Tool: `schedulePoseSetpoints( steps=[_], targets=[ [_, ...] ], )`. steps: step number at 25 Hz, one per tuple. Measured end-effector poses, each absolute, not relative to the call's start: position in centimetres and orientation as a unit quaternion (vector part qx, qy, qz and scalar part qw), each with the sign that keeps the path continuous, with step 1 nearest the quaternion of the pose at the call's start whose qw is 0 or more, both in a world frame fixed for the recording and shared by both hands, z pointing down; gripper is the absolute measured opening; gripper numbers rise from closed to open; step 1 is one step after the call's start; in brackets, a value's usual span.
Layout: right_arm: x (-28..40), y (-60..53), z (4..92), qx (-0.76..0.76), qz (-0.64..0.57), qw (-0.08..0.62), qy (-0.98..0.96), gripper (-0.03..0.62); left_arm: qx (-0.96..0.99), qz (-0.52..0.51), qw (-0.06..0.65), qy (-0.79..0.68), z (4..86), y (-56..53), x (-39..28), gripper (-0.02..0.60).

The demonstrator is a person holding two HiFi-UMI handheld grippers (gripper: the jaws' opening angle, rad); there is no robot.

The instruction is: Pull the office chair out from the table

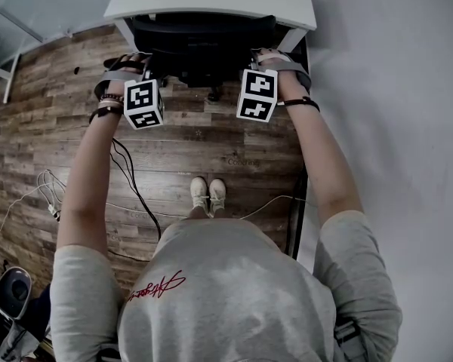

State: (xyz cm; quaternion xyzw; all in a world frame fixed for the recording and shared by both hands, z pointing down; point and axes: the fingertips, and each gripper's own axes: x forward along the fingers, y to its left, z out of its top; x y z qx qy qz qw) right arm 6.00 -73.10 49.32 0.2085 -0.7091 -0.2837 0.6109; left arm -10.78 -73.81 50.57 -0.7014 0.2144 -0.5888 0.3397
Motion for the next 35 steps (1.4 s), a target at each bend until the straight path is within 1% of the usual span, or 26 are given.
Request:
schedulePoseSetpoints(
  steps=[10,20,35],
  targets=[
    [5.9,-72.5,49.5,0.21,-0.284,0.611,-0.708,0.084,-0.704,-0.59,0.334,0.212,50.6,-73.2,-10.8,0.069],
    [6.4,-71.3,49.7,0.206,-0.285,0.61,-0.71,0.083,-0.699,-0.583,0.352,0.218,50.6,-72.2,-10.3,0.067],
    [7.6,-69.6,49.7,0.204,-0.284,0.61,-0.711,0.084,-0.7,-0.583,0.348,0.222,50.5,-70.3,-9.1,0.069]
  ],
)
